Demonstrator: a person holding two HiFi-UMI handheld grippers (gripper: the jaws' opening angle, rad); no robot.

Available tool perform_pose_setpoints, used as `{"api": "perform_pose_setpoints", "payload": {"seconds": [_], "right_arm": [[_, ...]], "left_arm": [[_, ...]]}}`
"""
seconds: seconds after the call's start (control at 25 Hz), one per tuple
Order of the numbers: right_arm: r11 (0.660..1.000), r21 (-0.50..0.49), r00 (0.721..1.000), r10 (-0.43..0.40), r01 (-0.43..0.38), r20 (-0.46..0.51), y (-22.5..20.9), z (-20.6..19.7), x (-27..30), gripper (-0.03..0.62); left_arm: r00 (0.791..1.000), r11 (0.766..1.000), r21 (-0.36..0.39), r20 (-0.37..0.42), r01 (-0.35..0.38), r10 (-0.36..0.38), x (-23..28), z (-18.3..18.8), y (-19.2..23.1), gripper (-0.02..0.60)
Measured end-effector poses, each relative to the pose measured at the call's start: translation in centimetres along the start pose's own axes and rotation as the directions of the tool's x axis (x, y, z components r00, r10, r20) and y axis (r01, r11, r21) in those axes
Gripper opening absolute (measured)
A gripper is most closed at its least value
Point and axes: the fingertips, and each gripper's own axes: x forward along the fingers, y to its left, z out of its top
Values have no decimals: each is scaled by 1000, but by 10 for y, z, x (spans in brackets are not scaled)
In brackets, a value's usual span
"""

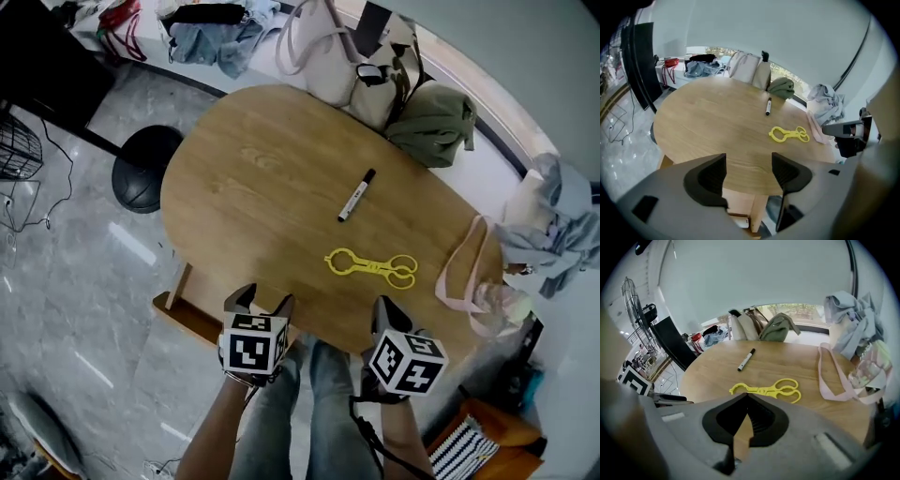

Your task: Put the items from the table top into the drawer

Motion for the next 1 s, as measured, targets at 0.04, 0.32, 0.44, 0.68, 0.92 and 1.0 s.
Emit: {"api": "perform_pose_setpoints", "payload": {"seconds": [0.04,0.32,0.44,0.68,0.92,1.0], "right_arm": [[1000,17,1000,-10,10,0,-7,-3,-2,5],[992,108,997,-71,72,-12,-55,-24,-3,5],[988,130,997,-81,83,-18,-71,-24,2,5],[990,118,997,-74,76,-22,-92,1,11,5],[993,100,997,-65,68,-27,-119,33,28,5],[993,96,997,-62,65,-35,-126,40,34,5]], "left_arm": [[1000,1000,22,-8,7,-6,2,2,-7,285],[998,990,134,-52,45,-39,25,10,-43,285],[998,985,163,-50,49,-41,38,23,-56,285],[999,983,178,-29,49,-45,58,60,-80,285],[1000,984,175,-16,25,-22,85,102,-89,285],[1000,985,175,-13,17,-15,94,114,-91,285]]}}
